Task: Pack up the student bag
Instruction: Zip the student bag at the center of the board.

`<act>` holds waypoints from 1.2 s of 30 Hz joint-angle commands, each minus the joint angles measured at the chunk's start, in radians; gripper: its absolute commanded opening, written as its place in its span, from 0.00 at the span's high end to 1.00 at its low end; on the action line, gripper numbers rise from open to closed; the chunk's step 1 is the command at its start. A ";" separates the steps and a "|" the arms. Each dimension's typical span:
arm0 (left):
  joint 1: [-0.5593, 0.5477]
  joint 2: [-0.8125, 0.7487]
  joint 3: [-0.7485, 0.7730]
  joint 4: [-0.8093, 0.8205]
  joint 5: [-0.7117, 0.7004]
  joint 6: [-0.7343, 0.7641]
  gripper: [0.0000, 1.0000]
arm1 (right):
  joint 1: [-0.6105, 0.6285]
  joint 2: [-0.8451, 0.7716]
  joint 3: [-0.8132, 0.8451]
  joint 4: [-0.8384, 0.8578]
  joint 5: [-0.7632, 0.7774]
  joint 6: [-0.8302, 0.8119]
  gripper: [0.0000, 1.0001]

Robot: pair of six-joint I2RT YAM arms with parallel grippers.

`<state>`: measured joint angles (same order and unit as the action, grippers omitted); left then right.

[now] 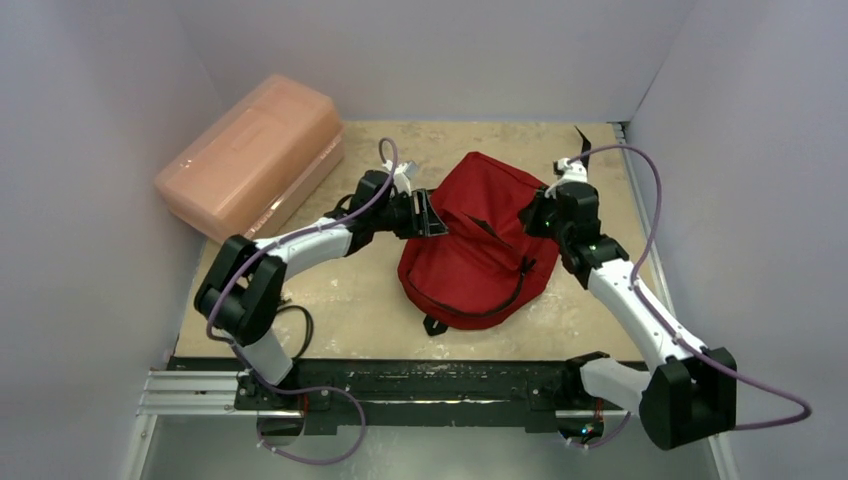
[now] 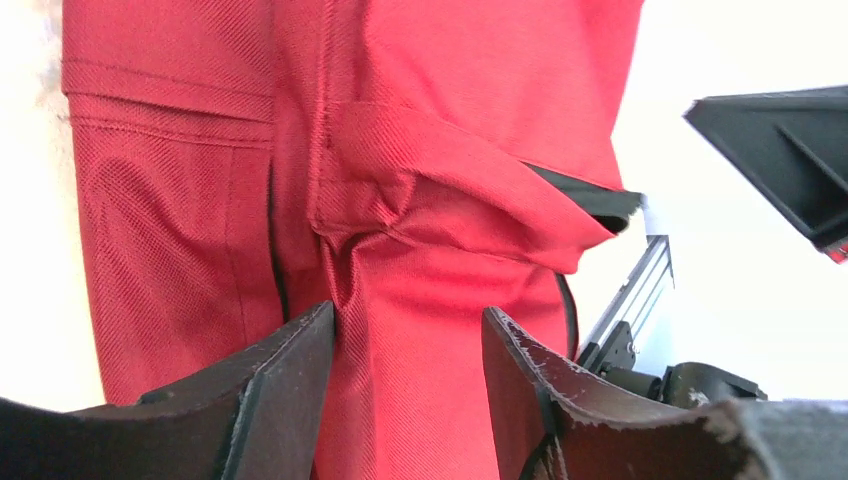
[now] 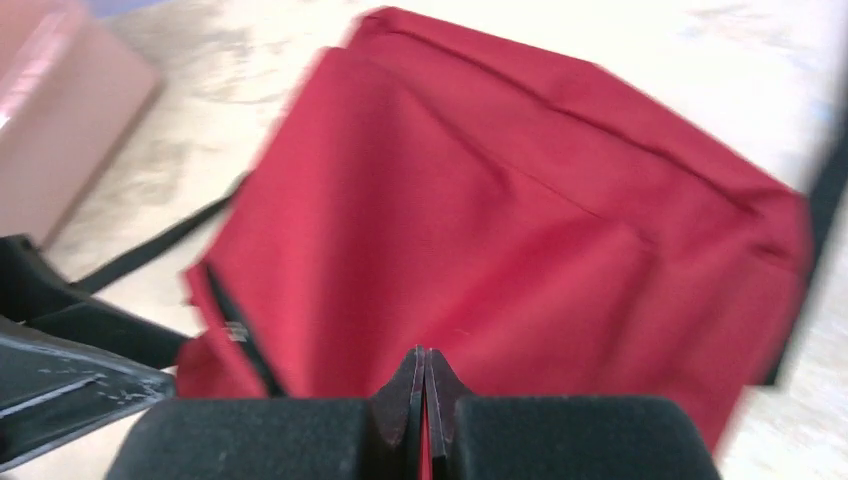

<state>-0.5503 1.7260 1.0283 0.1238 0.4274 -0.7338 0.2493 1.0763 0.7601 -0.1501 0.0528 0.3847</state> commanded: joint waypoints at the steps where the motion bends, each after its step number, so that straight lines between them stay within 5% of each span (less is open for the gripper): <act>1: 0.010 -0.136 0.046 -0.080 0.004 0.107 0.44 | 0.014 0.074 0.109 0.063 -0.324 -0.004 0.95; 2: 0.011 -0.141 0.068 -0.112 -0.011 0.124 0.43 | 0.017 0.076 0.108 0.076 -0.362 0.050 0.57; 3: 0.011 -0.138 0.096 -0.153 -0.029 0.138 0.42 | 0.025 0.081 0.109 0.083 -0.393 0.076 0.48; 8: 0.024 -0.038 0.239 -0.236 -0.021 0.188 0.41 | 0.091 0.141 0.147 0.051 -0.455 0.127 0.42; 16: 0.026 0.129 0.352 -0.207 0.093 0.171 0.40 | 0.123 0.191 0.138 0.045 -0.332 0.121 0.54; 24: 0.026 0.137 0.334 -0.188 0.131 0.161 0.51 | 0.124 0.225 0.112 0.126 -0.285 0.155 0.54; 36: 0.026 0.145 0.304 -0.139 0.173 0.128 0.58 | 0.124 0.301 0.142 0.190 -0.275 0.179 0.75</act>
<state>-0.5240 1.8851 1.3430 -0.0689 0.5480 -0.5877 0.3702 1.3830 0.8688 -0.0372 -0.2504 0.5423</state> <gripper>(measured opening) 0.429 0.278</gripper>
